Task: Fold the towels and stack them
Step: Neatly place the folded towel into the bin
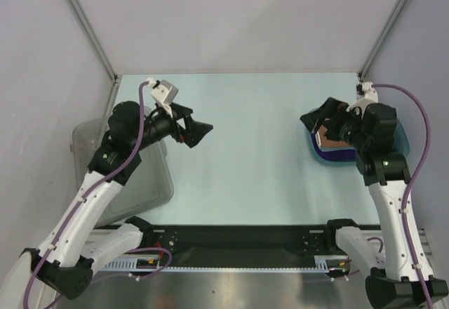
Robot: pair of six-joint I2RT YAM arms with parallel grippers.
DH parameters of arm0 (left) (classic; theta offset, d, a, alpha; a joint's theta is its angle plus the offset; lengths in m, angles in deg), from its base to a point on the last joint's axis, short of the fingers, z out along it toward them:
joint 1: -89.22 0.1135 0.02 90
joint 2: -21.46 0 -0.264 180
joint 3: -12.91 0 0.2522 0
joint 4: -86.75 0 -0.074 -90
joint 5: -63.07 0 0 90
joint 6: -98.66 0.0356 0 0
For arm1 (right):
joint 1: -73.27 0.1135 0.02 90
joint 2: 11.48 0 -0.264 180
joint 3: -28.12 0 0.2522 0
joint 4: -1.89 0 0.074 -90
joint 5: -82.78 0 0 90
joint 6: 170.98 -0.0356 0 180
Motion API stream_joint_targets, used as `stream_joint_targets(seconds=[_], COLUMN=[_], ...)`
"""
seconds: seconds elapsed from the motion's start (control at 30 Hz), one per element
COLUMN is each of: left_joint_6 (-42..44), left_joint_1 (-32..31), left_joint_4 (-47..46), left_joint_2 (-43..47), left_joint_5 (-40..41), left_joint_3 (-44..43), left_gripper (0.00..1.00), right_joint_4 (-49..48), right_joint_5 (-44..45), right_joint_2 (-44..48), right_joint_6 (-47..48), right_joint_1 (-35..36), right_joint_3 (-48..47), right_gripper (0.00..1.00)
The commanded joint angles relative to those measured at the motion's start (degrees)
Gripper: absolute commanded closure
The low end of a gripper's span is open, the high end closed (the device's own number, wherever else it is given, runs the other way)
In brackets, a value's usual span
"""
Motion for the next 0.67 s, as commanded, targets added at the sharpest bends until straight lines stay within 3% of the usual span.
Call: stream_joint_targets(seconds=[0.0,0.13,0.33,0.63], left_joint_6=[-1.46,-1.81,-1.54,-3.22], left_joint_1=[-0.28,-0.28,-0.28,-0.28], left_joint_4=[-3.49,-3.16,0.98,-0.51], left_joint_2=[6.28,9.89,9.54,10.51], left_joint_5=[-1.71,1.54,1.82,1.81], left_joint_3=[5.06,9.47,6.22,5.52], left_gripper=[0.00,0.00,0.00,0.00], right_joint_4=[-0.62,-1.78,0.42,0.68], right_joint_5=[-4.10,-4.91,-2.53,-0.69], right_joint_2=[5.62,10.63,13.45,14.16], right_joint_6=[-1.14,-1.23,1.23,1.84], right_joint_1=[0.20,0.12,0.20,0.20], right_joint_3=[4.53,6.57,3.49,3.58], right_gripper=[0.00,0.00,0.00,0.00])
